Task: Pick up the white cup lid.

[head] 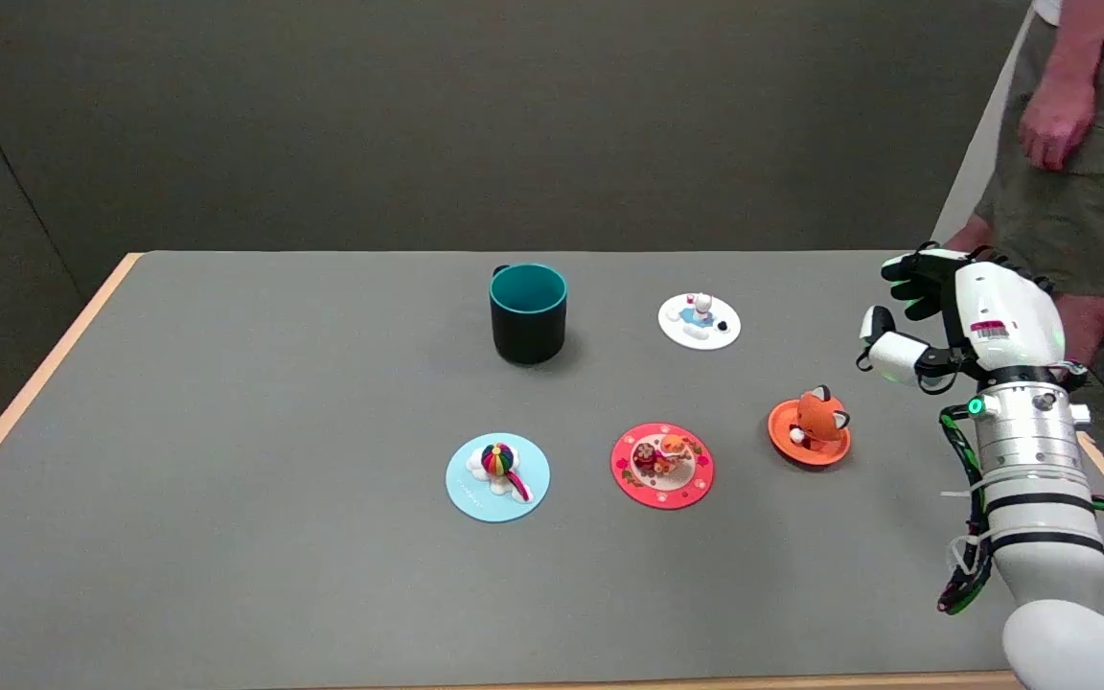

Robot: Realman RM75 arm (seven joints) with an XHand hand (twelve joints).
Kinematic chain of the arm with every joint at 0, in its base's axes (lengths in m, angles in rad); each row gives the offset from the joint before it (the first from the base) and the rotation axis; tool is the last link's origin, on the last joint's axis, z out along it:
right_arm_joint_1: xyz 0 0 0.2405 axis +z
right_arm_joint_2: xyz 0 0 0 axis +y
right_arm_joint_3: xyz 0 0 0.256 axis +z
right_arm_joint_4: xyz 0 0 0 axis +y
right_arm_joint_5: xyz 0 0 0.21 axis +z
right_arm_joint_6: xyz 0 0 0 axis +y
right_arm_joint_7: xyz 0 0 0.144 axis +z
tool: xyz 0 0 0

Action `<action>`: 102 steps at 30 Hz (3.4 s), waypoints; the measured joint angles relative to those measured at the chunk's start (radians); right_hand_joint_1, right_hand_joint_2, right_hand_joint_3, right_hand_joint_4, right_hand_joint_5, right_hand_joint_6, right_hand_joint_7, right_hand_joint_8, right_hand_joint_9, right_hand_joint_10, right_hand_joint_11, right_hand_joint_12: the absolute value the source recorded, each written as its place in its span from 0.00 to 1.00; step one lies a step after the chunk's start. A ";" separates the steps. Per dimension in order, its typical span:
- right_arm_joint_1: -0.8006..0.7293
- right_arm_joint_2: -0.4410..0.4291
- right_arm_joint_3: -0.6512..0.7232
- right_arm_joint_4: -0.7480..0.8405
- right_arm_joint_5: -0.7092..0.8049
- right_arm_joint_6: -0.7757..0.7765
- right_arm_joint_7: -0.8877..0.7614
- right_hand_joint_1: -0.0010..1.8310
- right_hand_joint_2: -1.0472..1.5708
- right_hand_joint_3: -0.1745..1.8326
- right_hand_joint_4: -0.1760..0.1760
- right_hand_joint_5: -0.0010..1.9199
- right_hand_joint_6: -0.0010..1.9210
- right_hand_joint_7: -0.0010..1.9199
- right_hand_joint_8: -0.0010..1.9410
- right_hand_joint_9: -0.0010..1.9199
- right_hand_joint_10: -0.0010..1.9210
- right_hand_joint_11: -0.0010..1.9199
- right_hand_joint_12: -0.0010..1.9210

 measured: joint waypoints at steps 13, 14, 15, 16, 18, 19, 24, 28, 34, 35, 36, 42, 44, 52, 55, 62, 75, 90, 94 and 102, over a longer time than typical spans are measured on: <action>0.020 0.007 0.034 0.007 0.014 -0.133 0.002 0.47 0.66 0.50 0.38 0.42 0.16 0.50 0.12 0.48 0.12 0.30 0.57; 0.029 0.010 0.040 0.010 0.022 -0.163 0.002 0.48 0.64 0.52 0.38 0.42 0.16 0.50 0.11 0.48 0.12 0.30 0.57; 0.038 0.012 0.043 0.014 0.029 -0.189 0.002 0.48 0.64 0.52 0.38 0.42 0.16 0.50 0.11 0.48 0.12 0.30 0.57; 0.049 0.015 0.046 0.019 0.037 -0.214 0.002 0.48 0.64 0.52 0.38 0.42 0.16 0.50 0.11 0.48 0.12 0.30 0.57; 0.075 0.023 0.050 0.032 0.057 -0.267 0.003 0.47 0.64 0.52 0.38 0.42 0.16 0.50 0.11 0.48 0.12 0.30 0.57; 0.089 0.026 0.052 0.040 0.069 -0.295 0.003 0.47 0.64 0.52 0.38 0.42 0.16 0.50 0.11 0.48 0.12 0.30 0.57; 0.172 0.048 0.057 0.090 0.135 -0.441 0.004 0.47 0.64 0.52 0.39 0.42 0.16 0.50 0.11 0.48 0.12 0.30 0.57; 0.247 0.064 0.052 0.134 0.187 -0.542 0.004 0.47 0.64 0.52 0.41 0.42 0.16 0.50 0.11 0.48 0.12 0.30 0.58; 0.405 0.086 -0.011 0.210 0.259 -0.667 0.004 0.47 0.63 0.52 0.42 0.42 0.16 0.50 0.11 0.48 0.12 0.30 0.60; 0.439 0.089 -0.029 0.225 0.270 -0.687 0.004 0.47 0.63 0.52 0.42 0.42 0.16 0.50 0.11 0.48 0.12 0.30 0.60; 0.470 0.092 -0.047 0.240 0.278 -0.703 0.004 0.47 0.63 0.52 0.42 0.42 0.16 0.50 0.11 0.48 0.12 0.29 0.60; 0.655 0.101 -0.165 0.330 0.320 -0.787 0.005 0.47 0.63 0.53 0.46 0.42 0.16 0.49 0.11 0.48 0.12 0.29 0.61; 0.733 0.101 -0.217 0.371 0.333 -0.820 0.005 0.46 0.62 0.53 0.47 0.42 0.15 0.47 0.11 0.47 0.12 0.29 0.61; 0.975 0.087 -0.388 0.516 0.363 -0.926 0.005 0.45 0.61 0.52 0.48 0.40 0.14 0.44 0.11 0.45 0.12 0.27 0.60; 1.047 0.078 -0.439 0.565 0.364 -0.960 0.005 0.45 0.61 0.53 0.48 0.40 0.13 0.43 0.11 0.44 0.12 0.25 0.59; 1.180 0.058 -0.533 0.671 0.325 -1.026 0.005 0.45 0.59 0.54 0.48 0.39 0.12 0.40 0.10 0.41 0.11 0.23 0.55; 1.357 0.017 -0.672 0.868 0.263 -1.129 0.006 0.44 0.58 0.56 0.47 0.36 0.11 0.38 0.09 0.39 0.11 0.26 0.45; 1.423 -0.002 -0.790 1.005 0.244 -1.207 0.010 0.44 0.55 0.55 0.42 0.32 0.11 0.37 0.10 0.38 0.12 0.25 0.44; 1.427 -0.003 -0.817 1.024 0.232 -1.225 0.010 0.44 0.55 0.55 0.42 0.32 0.10 0.37 0.10 0.38 0.12 0.26 0.44; 1.429 -0.003 -0.864 1.040 0.206 -1.251 0.012 0.44 0.56 0.55 0.39 0.33 0.11 0.38 0.10 0.39 0.12 0.25 0.45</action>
